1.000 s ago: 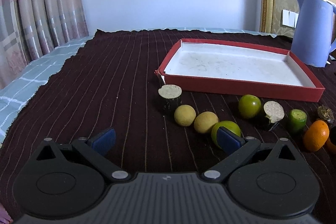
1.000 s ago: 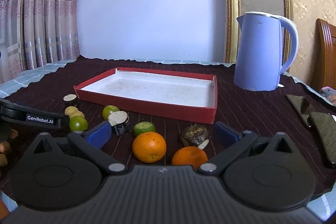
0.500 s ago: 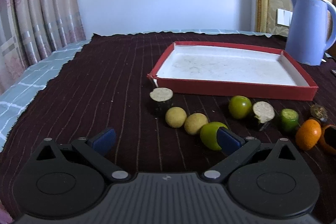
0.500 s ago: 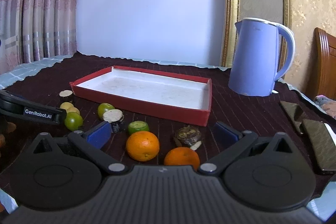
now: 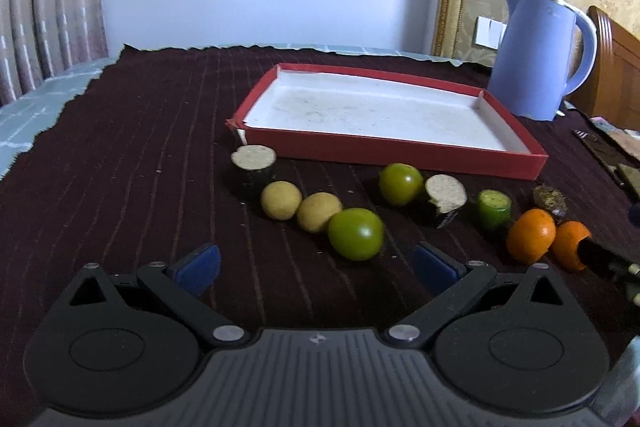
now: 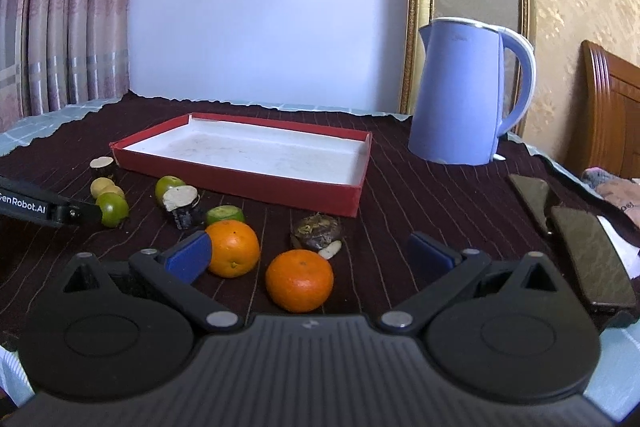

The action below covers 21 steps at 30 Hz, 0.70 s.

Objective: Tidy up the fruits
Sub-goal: 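Grasp the green tomato with the left gripper while the right grasps an orange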

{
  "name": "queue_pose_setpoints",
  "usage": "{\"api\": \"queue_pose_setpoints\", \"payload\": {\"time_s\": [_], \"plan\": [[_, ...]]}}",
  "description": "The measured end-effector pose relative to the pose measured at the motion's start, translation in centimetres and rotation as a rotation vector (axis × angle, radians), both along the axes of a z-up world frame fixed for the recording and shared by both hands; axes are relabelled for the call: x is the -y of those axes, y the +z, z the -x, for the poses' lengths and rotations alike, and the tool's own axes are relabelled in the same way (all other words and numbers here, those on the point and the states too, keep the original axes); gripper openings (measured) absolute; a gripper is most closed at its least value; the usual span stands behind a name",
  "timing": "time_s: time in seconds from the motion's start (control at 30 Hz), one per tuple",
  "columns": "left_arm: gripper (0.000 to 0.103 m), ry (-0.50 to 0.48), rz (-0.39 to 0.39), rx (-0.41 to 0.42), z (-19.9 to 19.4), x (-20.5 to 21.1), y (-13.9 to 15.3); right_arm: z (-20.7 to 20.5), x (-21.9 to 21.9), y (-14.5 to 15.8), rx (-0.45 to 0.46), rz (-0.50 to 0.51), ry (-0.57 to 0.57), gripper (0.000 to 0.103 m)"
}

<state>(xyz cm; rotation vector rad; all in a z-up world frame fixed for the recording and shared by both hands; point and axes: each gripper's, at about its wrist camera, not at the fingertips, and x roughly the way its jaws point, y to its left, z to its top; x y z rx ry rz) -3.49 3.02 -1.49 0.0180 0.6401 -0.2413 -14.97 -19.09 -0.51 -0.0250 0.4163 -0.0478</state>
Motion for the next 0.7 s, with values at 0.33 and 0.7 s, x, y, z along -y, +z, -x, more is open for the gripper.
{"api": "queue_pose_setpoints", "payload": {"time_s": [0.33,0.7], "plan": [[0.05,0.022,-0.061,-0.046,-1.6,2.7,-0.9,-0.2,-0.2,-0.8,-0.008,0.016,0.015,0.103],[0.032,0.012,-0.002,-0.042,-2.0,2.7,-0.8,-0.5,0.0,-1.4,-0.026,0.01,0.025,0.103]]}}
